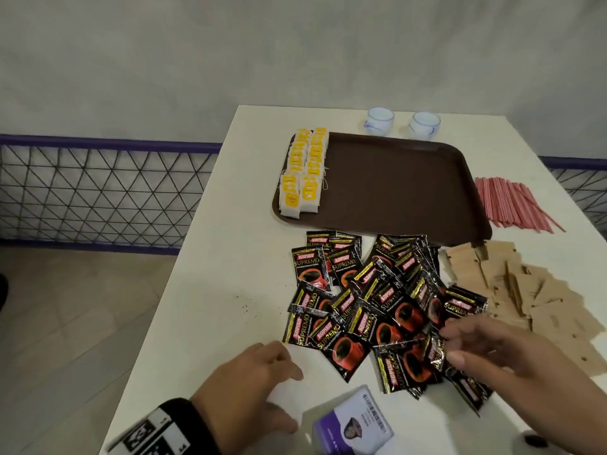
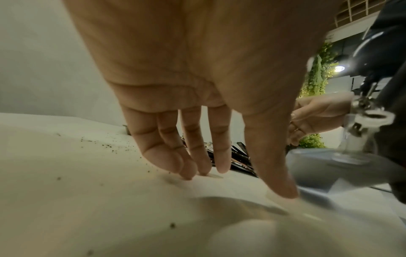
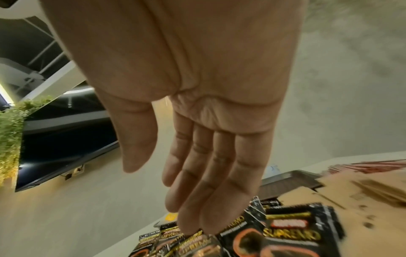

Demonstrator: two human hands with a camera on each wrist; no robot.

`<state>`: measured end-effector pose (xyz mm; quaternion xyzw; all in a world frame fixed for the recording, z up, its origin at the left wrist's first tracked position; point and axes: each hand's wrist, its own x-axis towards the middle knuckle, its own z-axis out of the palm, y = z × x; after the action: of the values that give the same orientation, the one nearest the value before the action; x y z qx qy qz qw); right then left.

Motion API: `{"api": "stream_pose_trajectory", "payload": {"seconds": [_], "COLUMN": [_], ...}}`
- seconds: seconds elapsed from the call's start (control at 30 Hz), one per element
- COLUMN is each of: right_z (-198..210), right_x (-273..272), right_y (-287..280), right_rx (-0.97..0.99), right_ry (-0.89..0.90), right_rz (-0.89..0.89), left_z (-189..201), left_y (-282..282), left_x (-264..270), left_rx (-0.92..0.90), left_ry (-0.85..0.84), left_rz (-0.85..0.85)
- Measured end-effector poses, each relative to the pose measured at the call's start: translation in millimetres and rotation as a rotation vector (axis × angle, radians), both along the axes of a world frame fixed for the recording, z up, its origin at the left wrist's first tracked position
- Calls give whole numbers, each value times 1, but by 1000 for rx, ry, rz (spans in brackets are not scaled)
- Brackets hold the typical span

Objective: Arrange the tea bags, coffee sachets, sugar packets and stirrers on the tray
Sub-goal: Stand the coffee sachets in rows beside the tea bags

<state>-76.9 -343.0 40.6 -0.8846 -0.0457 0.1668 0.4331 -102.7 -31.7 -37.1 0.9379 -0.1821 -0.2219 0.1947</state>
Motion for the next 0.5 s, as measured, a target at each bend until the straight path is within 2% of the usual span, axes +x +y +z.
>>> {"api": "stream_pose_trajectory", "payload": {"seconds": [0.1,0.27,0.4,0.5], "right_z": [-1,2,2,-10], "right_x": [-15,-28,-31,-29], "right_y": [-10,-30,-34,-38], "right_rx": [-84,-103,-124,-246], "right_ry": [29,90,42,4], "right_rz": [6,-107,-121,-88], "left_z": [-2,2,10,12], "left_y": [3,3,-17,-41], "left_x": [0,9,27,41], "left_rx": [10,-61,-122,-121], "left_ry": [-32,-106,-167,-197], "left_rz": [25,155,232,248]}}
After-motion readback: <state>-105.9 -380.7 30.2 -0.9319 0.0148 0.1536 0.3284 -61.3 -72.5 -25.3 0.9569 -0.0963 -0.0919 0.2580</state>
